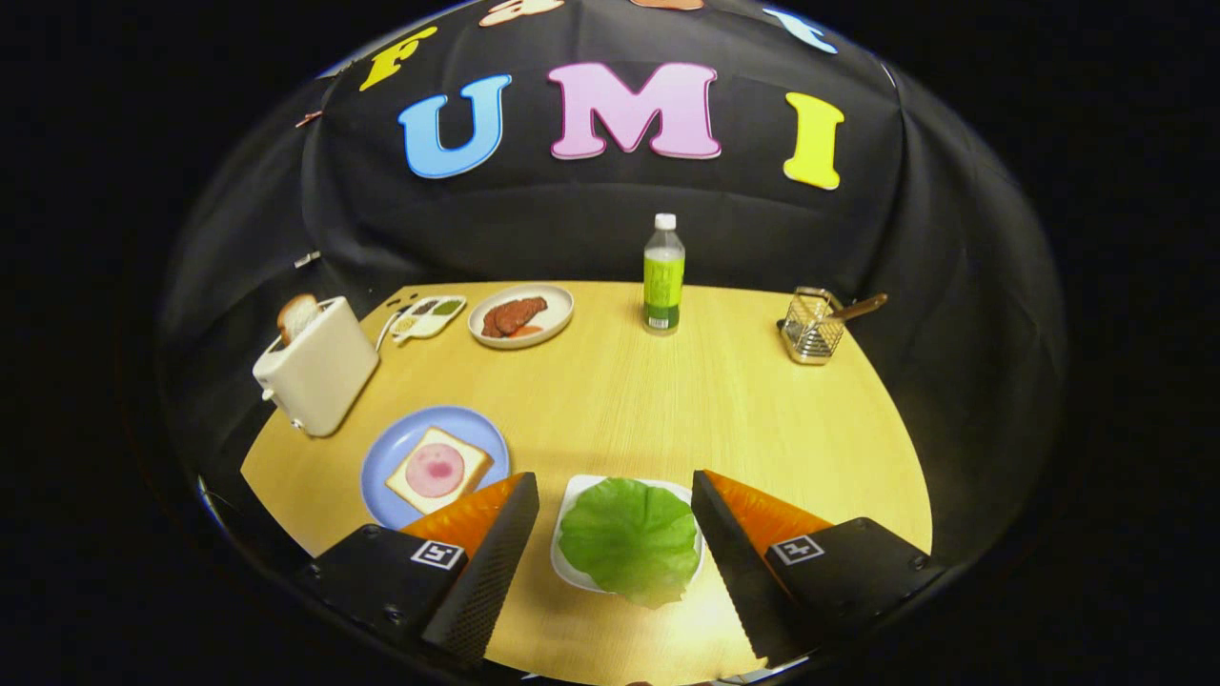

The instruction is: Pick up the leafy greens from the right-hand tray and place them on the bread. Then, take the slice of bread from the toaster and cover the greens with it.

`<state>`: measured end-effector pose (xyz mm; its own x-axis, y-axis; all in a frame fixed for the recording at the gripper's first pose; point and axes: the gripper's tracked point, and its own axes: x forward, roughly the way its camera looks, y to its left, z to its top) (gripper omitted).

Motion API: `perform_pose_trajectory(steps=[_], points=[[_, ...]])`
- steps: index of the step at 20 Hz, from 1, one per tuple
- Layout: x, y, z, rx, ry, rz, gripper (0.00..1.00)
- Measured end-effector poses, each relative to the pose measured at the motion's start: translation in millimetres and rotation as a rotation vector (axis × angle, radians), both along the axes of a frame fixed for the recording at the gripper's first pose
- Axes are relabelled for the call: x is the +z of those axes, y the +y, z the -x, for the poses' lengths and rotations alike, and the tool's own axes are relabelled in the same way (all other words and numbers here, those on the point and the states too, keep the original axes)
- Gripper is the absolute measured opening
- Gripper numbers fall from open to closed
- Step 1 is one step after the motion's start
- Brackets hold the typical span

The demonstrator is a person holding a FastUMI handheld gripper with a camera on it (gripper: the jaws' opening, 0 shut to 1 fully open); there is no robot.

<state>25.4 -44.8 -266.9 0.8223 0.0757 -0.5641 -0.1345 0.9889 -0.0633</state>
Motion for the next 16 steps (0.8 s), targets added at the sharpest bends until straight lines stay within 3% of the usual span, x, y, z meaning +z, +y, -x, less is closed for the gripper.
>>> perform_pose_trajectory(steps=[8, 16], points=[[-92, -17, -10, 0.111, 0.18, 0.092, 1.0], [-121, -25, -9, 0.133, 0.285, 0.124, 0.98]])
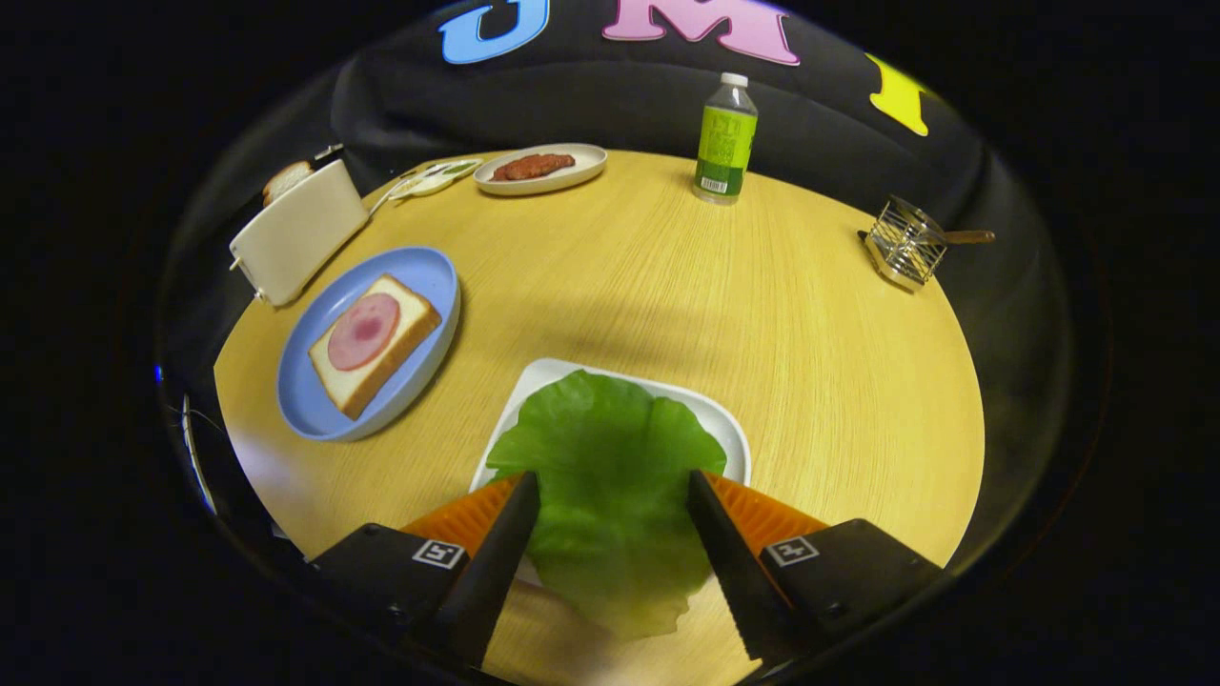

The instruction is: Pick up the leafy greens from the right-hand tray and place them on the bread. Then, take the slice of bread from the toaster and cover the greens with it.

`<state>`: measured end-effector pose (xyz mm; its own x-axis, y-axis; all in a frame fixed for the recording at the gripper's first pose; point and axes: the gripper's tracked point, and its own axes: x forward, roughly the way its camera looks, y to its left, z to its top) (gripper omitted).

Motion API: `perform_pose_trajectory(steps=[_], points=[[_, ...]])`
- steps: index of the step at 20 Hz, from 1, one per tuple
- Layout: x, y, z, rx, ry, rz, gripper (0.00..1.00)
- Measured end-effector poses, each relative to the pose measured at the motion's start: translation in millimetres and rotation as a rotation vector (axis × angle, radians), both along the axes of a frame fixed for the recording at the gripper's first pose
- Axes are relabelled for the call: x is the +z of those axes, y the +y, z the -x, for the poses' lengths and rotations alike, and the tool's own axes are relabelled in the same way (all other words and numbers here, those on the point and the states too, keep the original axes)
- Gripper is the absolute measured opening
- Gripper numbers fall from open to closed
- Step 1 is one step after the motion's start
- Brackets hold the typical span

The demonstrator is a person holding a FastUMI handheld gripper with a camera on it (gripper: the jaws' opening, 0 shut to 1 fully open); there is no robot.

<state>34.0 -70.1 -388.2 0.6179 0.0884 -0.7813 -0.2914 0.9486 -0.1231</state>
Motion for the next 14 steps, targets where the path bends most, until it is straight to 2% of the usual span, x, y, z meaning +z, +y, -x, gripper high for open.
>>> perform_pose_trajectory(steps=[3, 6, 9, 10, 12, 14], points=[[-4.3, -0.6, 2.0, 0.015, 0.029, 0.017, 0.95], [-3.5, -1.7, -1.4, 0.034, 0.02, 0.015, 0.77], [-3.7, -1.9, -2.2, 0.051, 0.019, 0.006, 0.45], [-2.4, -3.3, -4.2, 0.064, 0.016, 0.01, 0.45], [-2.6, -4.9, -5.4, 0.042, 0.021, -0.011, 0.14], [-3.3, -3.0, -4.5, 0.053, 0.045, -0.049, 0.1]])
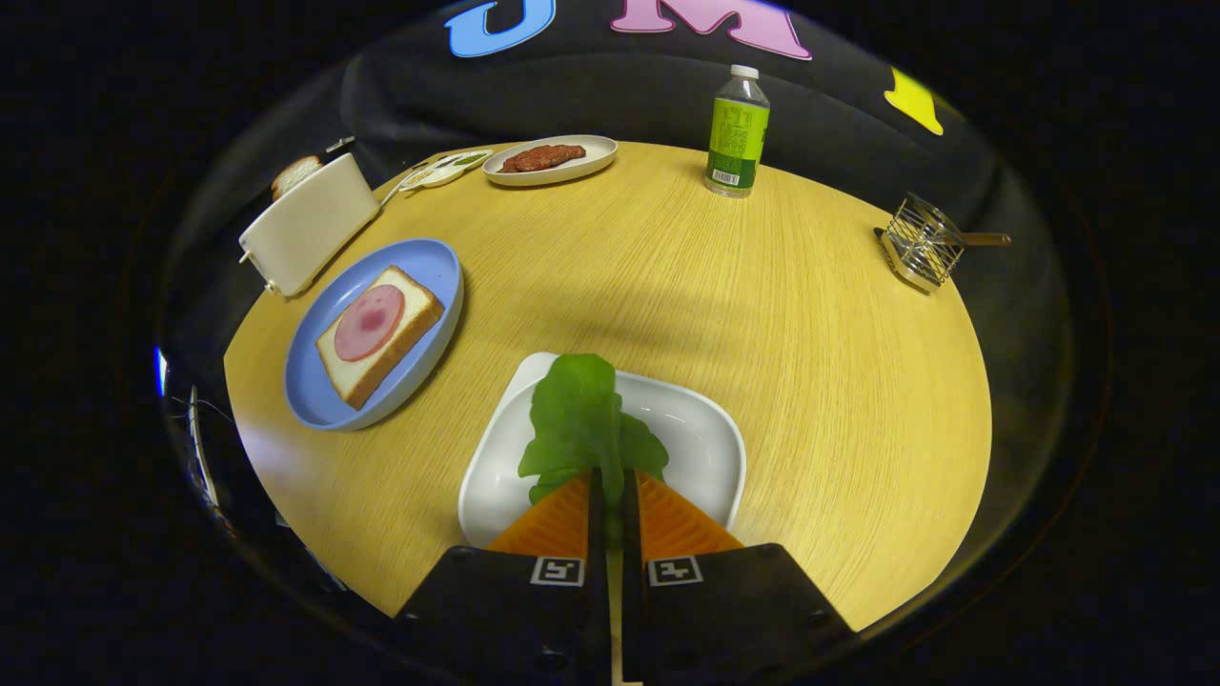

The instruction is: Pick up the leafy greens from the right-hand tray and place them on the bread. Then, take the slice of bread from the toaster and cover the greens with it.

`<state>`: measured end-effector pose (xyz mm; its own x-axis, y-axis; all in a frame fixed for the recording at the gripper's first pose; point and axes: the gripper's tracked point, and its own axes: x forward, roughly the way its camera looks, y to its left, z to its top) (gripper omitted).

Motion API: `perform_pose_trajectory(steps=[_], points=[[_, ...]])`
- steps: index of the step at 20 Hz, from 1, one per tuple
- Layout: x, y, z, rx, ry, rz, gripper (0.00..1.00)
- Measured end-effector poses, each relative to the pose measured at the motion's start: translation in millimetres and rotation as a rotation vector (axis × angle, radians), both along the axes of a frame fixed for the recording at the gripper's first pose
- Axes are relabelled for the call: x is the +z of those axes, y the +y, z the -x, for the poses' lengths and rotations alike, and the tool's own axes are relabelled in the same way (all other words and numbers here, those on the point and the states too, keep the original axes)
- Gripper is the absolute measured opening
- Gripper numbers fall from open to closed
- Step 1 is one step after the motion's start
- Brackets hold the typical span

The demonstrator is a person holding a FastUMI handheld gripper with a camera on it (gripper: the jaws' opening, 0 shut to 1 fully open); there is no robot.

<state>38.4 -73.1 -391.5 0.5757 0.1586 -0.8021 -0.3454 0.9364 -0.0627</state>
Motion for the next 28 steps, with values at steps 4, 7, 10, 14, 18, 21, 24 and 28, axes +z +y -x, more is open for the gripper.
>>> perform_pose_trajectory(steps=[4, 7, 10, 14, 18, 21, 24, 28], points=[[18, -4, -2, -0.01, 0.007, -0.047, 0.06], [39, 0, -2, 0.008, -0.028, -0.026, 0.06], [65, 17, 1, 0.021, -0.058, -0.028, 0.06], [94, 63, 1, 0.051, -0.076, -0.078, 0.05], [104, 121, -7, 0.117, -0.088, -0.097, 0.05], [97, 162, -15, 0.165, -0.082, -0.08, 0.06], [79, 193, -24, 0.187, -0.067, -0.066, 0.05], [60, 212, -30, 0.201, -0.049, -0.034, 0.08]])
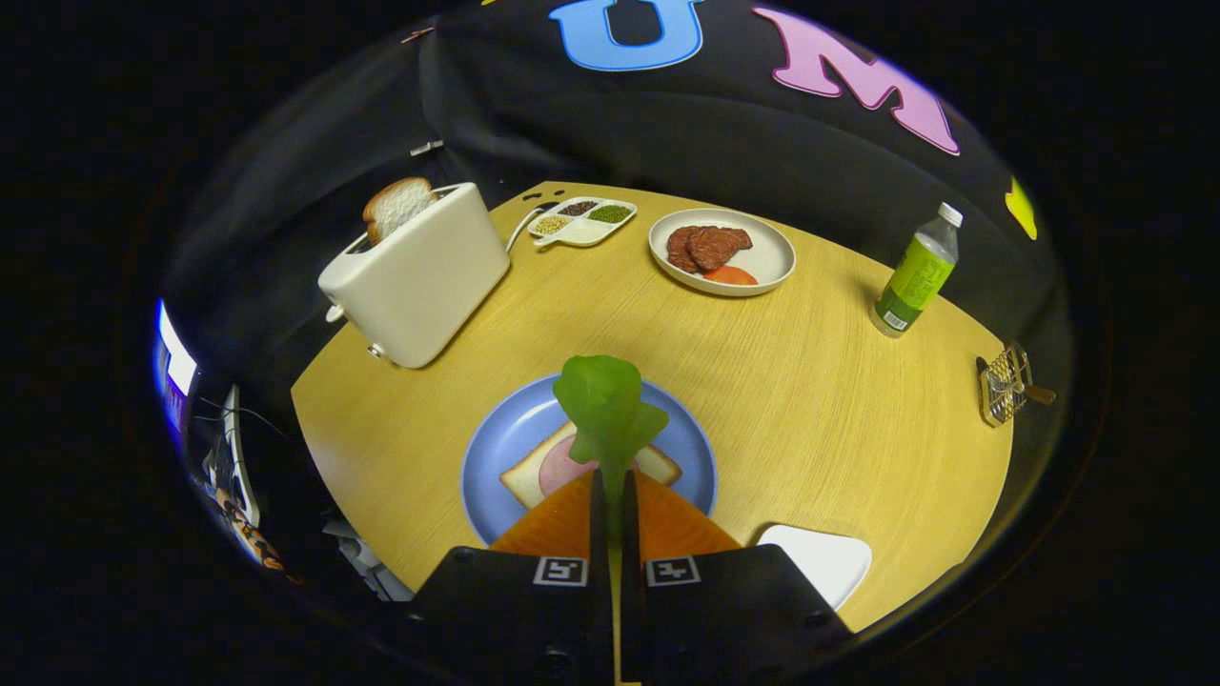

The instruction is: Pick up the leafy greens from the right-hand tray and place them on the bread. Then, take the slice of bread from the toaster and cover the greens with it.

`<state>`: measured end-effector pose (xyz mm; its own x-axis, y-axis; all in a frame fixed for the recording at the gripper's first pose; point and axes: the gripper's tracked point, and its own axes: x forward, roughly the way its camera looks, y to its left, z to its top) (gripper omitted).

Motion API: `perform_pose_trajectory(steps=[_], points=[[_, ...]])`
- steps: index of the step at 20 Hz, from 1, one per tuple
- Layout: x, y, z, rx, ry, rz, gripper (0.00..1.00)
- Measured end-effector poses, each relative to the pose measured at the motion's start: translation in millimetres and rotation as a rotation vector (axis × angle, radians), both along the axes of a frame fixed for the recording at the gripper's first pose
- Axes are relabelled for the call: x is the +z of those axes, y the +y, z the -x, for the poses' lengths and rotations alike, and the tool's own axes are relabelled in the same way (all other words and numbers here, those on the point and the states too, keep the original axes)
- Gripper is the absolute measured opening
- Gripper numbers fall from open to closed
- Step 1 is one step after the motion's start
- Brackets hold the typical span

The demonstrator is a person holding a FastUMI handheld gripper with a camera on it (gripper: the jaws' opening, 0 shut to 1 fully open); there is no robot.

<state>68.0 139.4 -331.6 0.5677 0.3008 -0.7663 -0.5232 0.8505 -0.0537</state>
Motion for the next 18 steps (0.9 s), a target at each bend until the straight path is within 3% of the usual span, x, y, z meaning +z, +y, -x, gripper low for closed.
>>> perform_pose_trajectory(steps=[6, 8, 12, 18], points=[[-18, 14, -3, -0.032, 0.033, -0.007, 0.12], [-22, 12, -7, -0.05, 0.027, 0.007, 0.24], [-26, 11, -9, -0.058, 0.02, 0.029, 0.37], [-17, 13, -9, -0.057, -0.02, 0.019, 0.83]])
